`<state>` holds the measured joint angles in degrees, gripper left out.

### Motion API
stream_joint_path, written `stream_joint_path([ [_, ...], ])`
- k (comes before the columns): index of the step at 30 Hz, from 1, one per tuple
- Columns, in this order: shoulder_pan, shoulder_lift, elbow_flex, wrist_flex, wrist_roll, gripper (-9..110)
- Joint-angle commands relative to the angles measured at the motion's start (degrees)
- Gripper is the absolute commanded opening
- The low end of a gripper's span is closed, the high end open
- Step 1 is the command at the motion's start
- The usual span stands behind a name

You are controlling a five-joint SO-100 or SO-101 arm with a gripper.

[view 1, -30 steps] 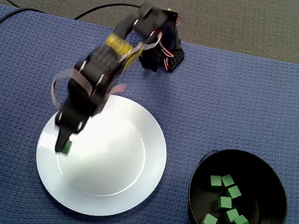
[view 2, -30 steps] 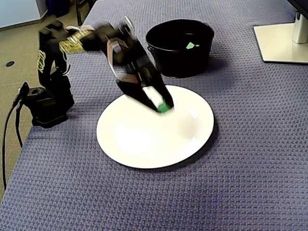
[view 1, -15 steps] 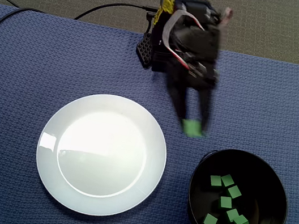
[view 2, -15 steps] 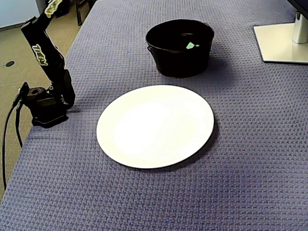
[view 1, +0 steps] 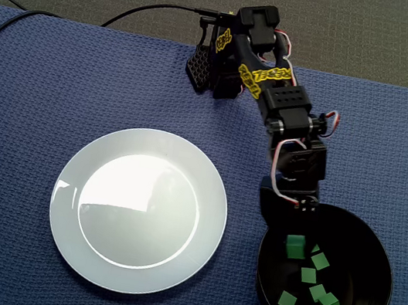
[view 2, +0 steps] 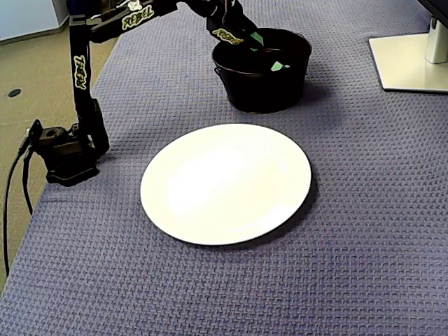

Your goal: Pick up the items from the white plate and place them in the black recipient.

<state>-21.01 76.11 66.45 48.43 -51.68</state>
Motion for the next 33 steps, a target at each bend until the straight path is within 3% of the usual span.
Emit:
stream_joint_path([
  [1,-0.2,2.4,0.9,-2.9,-0.7,0],
  [13,4.3,23.4,3.3,4.2,6.5,12],
  [19,13.9,35.4,8.0,8.6,-2.8,11],
  [25,26.9,53.3,32.7,0.5,-18.0,5],
  [33,32.3,72.1,63.5,-6.7,-25.1,2],
])
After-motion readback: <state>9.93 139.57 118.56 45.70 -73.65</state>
